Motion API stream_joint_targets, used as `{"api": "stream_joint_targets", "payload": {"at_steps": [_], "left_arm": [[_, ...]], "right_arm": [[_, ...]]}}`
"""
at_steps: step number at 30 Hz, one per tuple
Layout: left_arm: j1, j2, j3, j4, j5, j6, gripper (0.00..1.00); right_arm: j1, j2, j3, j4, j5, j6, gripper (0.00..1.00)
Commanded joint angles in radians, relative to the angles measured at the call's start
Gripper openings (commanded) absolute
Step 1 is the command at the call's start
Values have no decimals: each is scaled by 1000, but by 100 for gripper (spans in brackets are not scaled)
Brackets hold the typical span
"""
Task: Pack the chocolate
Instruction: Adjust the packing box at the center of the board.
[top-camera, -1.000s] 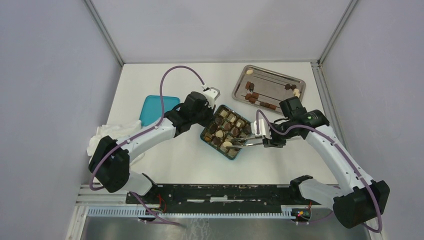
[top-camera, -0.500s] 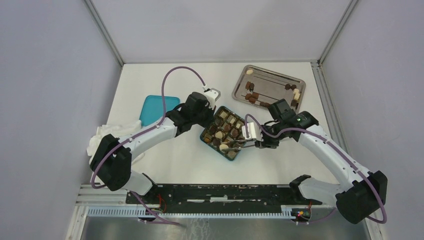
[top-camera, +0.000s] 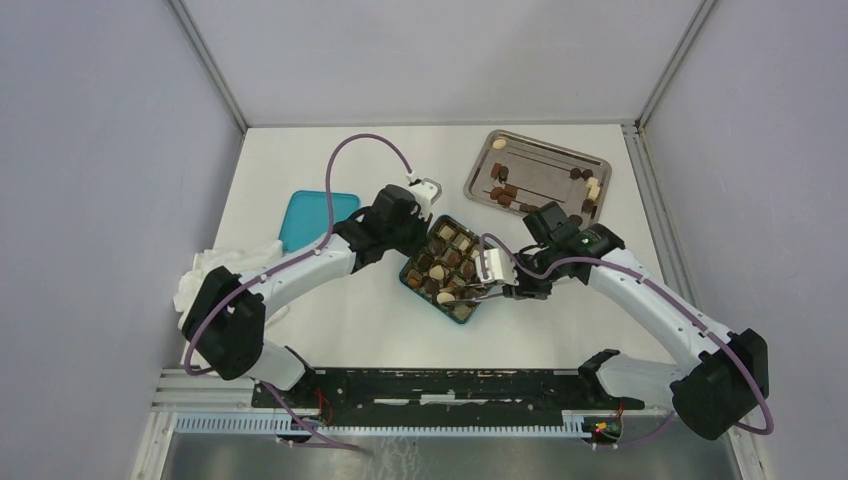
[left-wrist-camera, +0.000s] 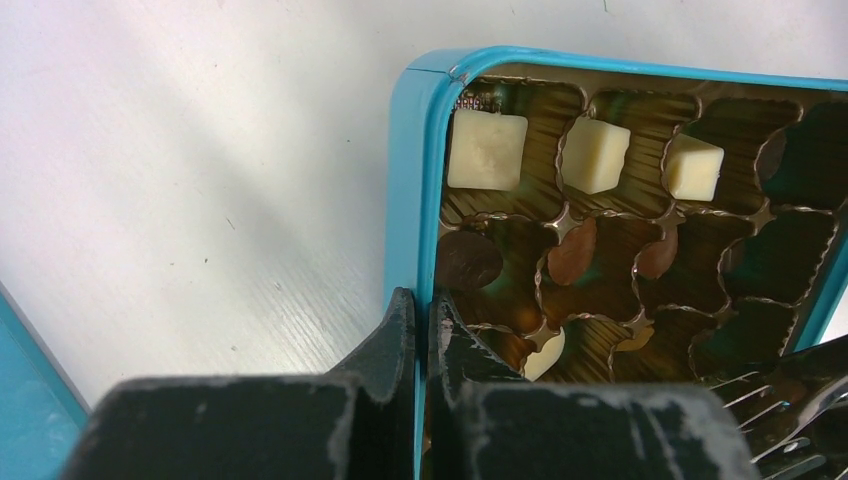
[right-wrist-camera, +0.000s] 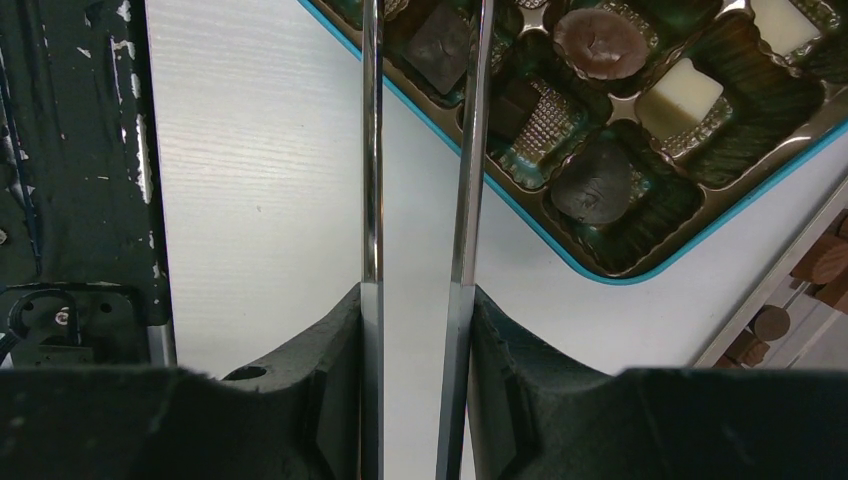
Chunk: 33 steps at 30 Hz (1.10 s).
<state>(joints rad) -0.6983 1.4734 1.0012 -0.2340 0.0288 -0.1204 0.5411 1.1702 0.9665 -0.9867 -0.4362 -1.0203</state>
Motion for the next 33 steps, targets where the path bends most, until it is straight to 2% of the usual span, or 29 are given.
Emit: {"api": "stream_joint_targets", "payload": {"at_steps": [1, 7, 12, 14, 18, 20, 25, 29, 33], "left_arm": [[-4, -9, 66, 78, 35, 4, 2], [-6, -5, 69, 73, 39, 5, 2], [-6, 3, 76, 64, 44, 4, 2], [-6, 2, 77, 64, 46, 4, 2], [-6, 1, 81, 56, 41, 6, 2], [-6, 1, 85, 48, 38, 7, 2], [-6, -4, 94, 25, 13, 11, 2], [-5, 5, 111, -7, -2, 14, 2], [-6, 18, 134, -51, -7, 20, 2]], "right_arm": [[13, -1, -8, 40, 17, 23, 32], [14, -8, -4, 46, 19, 33, 46], [13, -21, 11, 61, -5, 49, 51], [14, -19, 23, 55, -19, 54, 50], [-7, -44, 59, 50, -81, 70, 39], [-58, -54, 83, 40, -139, 66, 36], [-300, -59, 139, -20, -302, 6, 35], [-466, -58, 178, -17, -314, 6, 35], [-646, 16, 232, -10, -285, 1, 35]]}}
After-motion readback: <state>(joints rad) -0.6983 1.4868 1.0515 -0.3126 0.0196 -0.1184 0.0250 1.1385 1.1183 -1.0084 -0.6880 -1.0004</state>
